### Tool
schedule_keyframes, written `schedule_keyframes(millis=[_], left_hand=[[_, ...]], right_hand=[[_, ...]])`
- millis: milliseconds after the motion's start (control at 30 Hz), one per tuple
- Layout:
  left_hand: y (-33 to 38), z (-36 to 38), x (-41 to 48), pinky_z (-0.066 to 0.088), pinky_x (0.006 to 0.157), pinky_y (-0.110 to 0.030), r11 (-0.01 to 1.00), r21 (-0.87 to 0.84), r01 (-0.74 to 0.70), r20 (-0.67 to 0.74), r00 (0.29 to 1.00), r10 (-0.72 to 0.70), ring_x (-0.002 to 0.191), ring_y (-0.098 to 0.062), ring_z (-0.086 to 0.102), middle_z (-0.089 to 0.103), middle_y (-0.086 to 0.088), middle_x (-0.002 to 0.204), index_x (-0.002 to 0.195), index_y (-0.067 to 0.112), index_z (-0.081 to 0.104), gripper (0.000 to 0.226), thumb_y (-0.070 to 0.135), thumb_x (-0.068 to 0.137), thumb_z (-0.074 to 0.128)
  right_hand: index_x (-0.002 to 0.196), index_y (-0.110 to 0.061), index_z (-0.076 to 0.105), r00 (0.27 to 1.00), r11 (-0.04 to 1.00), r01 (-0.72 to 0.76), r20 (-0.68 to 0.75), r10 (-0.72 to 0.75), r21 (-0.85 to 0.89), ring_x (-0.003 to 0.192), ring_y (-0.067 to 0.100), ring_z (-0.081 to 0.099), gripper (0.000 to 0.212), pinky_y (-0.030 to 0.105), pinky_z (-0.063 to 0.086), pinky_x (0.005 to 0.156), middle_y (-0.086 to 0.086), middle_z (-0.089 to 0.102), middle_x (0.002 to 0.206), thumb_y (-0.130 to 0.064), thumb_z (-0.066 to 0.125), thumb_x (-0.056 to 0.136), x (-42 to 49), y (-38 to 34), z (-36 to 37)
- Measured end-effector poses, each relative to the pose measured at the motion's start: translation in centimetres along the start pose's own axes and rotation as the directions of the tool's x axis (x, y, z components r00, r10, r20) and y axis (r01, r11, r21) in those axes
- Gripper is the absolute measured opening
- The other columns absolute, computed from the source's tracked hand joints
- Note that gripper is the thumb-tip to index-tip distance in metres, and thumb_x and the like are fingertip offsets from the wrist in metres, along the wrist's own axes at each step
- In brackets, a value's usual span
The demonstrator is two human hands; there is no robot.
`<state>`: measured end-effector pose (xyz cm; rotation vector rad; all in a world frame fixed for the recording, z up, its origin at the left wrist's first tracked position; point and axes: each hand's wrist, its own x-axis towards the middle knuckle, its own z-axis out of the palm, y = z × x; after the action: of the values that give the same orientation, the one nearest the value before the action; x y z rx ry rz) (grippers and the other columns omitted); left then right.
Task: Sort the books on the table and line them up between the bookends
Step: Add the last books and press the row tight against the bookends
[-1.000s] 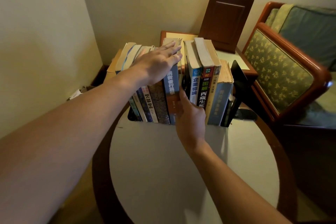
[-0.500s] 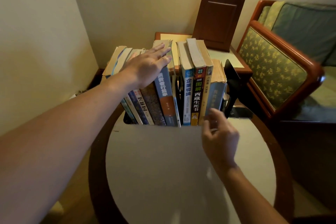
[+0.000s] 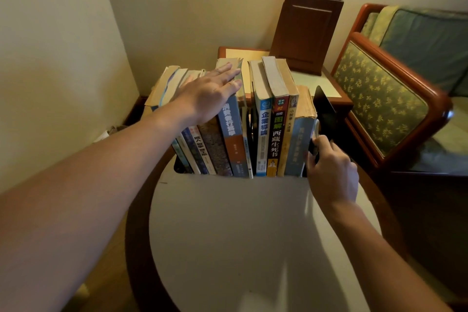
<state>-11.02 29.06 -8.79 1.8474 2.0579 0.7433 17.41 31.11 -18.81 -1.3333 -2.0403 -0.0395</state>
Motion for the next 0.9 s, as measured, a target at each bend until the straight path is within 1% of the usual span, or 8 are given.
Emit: schedule_keyframes(millis=[100, 200, 333, 433, 533, 600, 733, 900], left_hand=[[0.1, 0.0, 0.0, 0.008, 0.122, -0.056, 1.0, -0.001, 0.0, 0.001, 1.0, 0.0, 0.153, -0.009, 0.015, 0.014, 0.022, 0.165, 0.155, 0.043, 0.028, 0.066, 0.064, 0.093, 0.018], [0.0, 0.0, 0.0, 0.008, 0.122, -0.056, 1.0, -0.006, 0.006, 0.003, 1.0, -0.006, 0.153, -0.01, 0.015, 0.013, 0.022, 0.165, 0.154, 0.043, 0.029, 0.066, 0.064, 0.093, 0.019], [-0.2, -0.2, 0.0, 0.007, 0.122, -0.056, 1.0, 0.001, 0.01, 0.002, 1.0, -0.01, 0.153, -0.01, 0.014, 0.013, 0.021, 0.165, 0.155, 0.043, 0.028, 0.065, 0.063, 0.094, 0.019], [-0.3, -0.3, 0.0, 0.008, 0.122, -0.057, 1.0, 0.008, 0.007, -0.002, 1.0, -0.007, 0.153, -0.011, 0.015, 0.013, 0.02, 0.166, 0.155, 0.042, 0.028, 0.064, 0.062, 0.095, 0.018], [-0.4, -0.2, -0.1, 0.009, 0.122, -0.057, 1.0, -0.002, 0.012, 0.004, 1.0, -0.012, 0.153, -0.012, 0.014, 0.013, 0.021, 0.165, 0.155, 0.043, 0.028, 0.064, 0.063, 0.095, 0.019], [-0.4, -0.2, -0.2, 0.007, 0.122, -0.057, 1.0, 0.004, 0.01, 0.006, 1.0, -0.01, 0.153, -0.011, 0.014, 0.012, 0.021, 0.166, 0.155, 0.043, 0.027, 0.064, 0.063, 0.095, 0.018], [-0.1, -0.3, -0.1, 0.006, 0.122, -0.057, 0.999, 0.033, 0.006, -0.002, 1.0, -0.006, 0.153, -0.01, 0.014, 0.012, 0.02, 0.166, 0.156, 0.042, 0.027, 0.061, 0.061, 0.098, 0.018], [-0.1, -0.3, -0.3, 0.006, 0.122, -0.058, 1.0, 0.022, 0.01, -0.007, 1.0, -0.01, 0.153, -0.01, 0.014, 0.013, 0.019, 0.166, 0.156, 0.04, 0.028, 0.062, 0.061, 0.097, 0.019]], right_hand=[[0.114, -0.005, 0.061, 0.998, 0.998, 0.058, -0.022, -0.058, 0.025, 0.081, 0.03, 0.071, 0.019, 0.036, 0.057, 0.055, 0.015, 0.071, 0.099, -0.014, 0.063, 0.097, 0.7, 0.2, -0.3], [0.104, -0.005, 0.06, 0.997, 0.994, 0.067, -0.053, -0.063, 0.083, 0.081, 0.028, 0.069, 0.01, 0.029, 0.054, 0.057, 0.014, 0.069, 0.096, -0.013, 0.058, 0.098, 0.6, 0.2, -0.8], [0.126, -0.006, 0.061, 0.999, 0.999, 0.042, -0.023, -0.041, 0.034, 0.08, 0.029, 0.067, 0.035, 0.031, 0.055, 0.061, 0.015, 0.067, 0.103, -0.008, 0.066, 0.092, -1.1, 0.4, -1.8], [0.147, -0.005, 0.047, 0.994, 0.998, 0.026, 0.102, -0.031, 0.051, 0.085, 0.03, 0.067, 0.054, 0.041, 0.061, 0.065, 0.02, 0.066, 0.107, -0.006, 0.06, 0.094, -1.8, 0.8, -1.9], [0.151, -0.005, 0.038, 0.972, 0.993, 0.081, 0.213, -0.099, 0.091, 0.086, 0.029, 0.071, 0.06, 0.043, 0.063, 0.069, 0.021, 0.07, 0.103, 0.001, 0.058, 0.094, -2.0, 0.8, -2.6], [0.149, -0.005, 0.041, 0.959, 0.986, 0.11, 0.249, -0.137, 0.122, 0.081, 0.019, 0.071, 0.058, 0.03, 0.063, 0.066, 0.018, 0.072, 0.101, 0.0, 0.059, 0.094, -2.4, 0.4, -3.8], [0.141, -0.004, 0.052, 0.925, 0.96, 0.171, 0.299, -0.234, 0.222, 0.077, 0.003, 0.062, 0.055, -0.003, 0.044, 0.061, 0.014, 0.073, 0.101, 0.002, 0.065, 0.088, -3.7, -1.2, -6.6], [0.134, 0.002, 0.057, 0.919, 0.894, 0.312, 0.137, -0.37, 0.321, 0.07, 0.004, 0.066, 0.044, 0.001, 0.049, 0.06, 0.01, 0.074, 0.092, -0.005, 0.061, 0.092, -4.0, -5.1, -8.4]])
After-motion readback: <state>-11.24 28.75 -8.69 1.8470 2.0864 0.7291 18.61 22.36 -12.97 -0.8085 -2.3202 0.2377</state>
